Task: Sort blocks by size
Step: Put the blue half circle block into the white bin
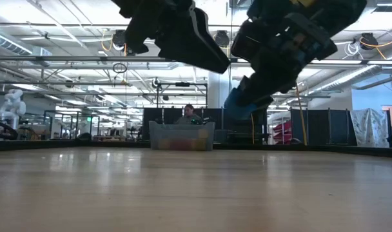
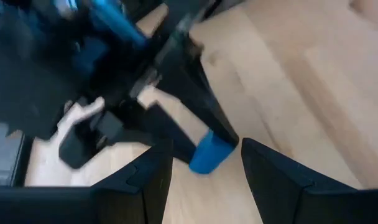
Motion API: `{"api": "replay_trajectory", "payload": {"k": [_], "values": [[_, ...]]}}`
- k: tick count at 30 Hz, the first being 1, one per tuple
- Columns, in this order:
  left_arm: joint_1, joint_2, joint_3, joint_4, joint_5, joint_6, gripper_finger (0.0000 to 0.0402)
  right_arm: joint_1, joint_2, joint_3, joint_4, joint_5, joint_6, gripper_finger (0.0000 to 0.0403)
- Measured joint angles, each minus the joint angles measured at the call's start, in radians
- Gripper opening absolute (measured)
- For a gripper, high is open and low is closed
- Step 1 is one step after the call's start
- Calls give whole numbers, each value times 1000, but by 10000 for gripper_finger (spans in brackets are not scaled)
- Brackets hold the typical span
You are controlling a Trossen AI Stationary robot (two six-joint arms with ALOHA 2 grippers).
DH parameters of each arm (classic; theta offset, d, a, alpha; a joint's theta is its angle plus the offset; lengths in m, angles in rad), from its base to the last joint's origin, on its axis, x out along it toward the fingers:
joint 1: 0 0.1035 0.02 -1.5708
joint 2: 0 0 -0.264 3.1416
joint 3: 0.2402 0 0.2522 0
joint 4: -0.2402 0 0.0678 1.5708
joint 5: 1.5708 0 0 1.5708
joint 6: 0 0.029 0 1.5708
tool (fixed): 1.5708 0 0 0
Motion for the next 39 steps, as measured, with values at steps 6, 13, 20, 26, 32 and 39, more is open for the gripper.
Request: {"api": "replay_trajectory", "payload": {"k": [6,13,20,26,32,39], "values": [[2,1,0,20,106,5,193,18,75,74,-5,-84,-17,116],[-7,1,0,9,156,24,193,42,108,115,-6,-154,-35,116],[-23,20,1,6,191,25,193,42,94,119,20,-154,-46,116],[-27,84,1,28,145,35,193,42,94,119,32,-155,-41,116],[-28,102,1,43,120,59,193,42,95,116,34,-156,-29,116],[-27,98,1,58,98,86,129,42,94,116,42,-159,-27,116]]}}
